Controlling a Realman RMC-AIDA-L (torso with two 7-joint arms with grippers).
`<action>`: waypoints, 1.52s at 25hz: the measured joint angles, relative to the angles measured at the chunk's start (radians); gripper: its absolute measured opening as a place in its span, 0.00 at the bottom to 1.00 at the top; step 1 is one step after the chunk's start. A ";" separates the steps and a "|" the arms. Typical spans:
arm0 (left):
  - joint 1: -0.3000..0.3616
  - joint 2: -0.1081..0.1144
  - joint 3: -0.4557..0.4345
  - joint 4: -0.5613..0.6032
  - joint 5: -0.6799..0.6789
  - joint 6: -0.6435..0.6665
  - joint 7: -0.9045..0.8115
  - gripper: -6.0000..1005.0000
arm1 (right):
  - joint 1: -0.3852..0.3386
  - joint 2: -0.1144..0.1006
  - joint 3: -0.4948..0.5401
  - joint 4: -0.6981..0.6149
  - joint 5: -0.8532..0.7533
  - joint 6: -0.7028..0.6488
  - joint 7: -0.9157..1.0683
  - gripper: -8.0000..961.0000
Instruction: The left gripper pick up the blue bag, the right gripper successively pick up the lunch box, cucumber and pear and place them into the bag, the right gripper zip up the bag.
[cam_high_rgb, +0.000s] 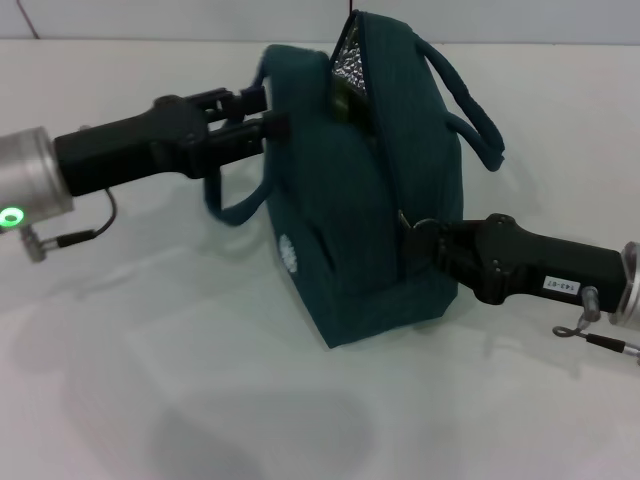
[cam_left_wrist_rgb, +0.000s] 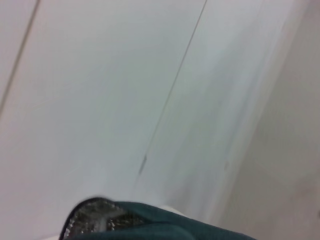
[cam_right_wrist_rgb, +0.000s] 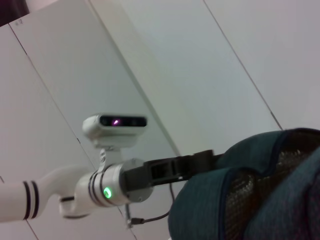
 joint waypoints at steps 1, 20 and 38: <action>0.017 0.000 0.000 -0.002 -0.017 0.003 0.028 0.58 | -0.001 -0.001 0.001 0.000 0.000 -0.002 -0.002 0.05; 0.208 -0.047 0.008 -0.147 0.046 0.120 0.296 0.57 | 0.029 0.004 -0.001 -0.010 -0.025 -0.080 -0.039 0.05; 0.119 -0.061 0.037 -0.359 0.054 -0.030 0.436 0.57 | 0.057 0.024 0.002 -0.013 -0.028 -0.077 -0.079 0.05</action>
